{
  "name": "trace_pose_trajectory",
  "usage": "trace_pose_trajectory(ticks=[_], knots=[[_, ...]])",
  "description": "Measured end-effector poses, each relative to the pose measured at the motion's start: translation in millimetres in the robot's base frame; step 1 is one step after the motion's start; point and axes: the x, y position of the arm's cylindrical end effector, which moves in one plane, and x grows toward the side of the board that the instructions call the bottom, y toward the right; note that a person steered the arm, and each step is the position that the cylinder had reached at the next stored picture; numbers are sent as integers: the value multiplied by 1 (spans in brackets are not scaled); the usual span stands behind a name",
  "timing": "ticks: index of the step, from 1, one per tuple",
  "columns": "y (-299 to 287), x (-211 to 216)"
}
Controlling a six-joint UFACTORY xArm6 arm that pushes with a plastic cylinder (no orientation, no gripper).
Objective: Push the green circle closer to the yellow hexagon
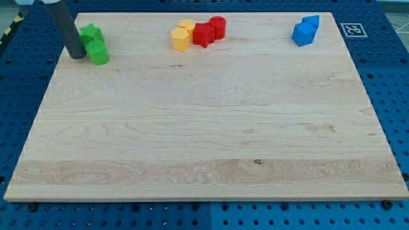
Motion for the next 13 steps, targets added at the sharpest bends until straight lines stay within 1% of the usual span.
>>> trace_pose_trajectory(ticks=[2,3,5,6,7,8,9,10,11,13], knots=[[25,18],[28,21],[-6,10],[-9,9],[-1,7],[23,7],[25,8],[40,8],[67,10],[69,-15]])
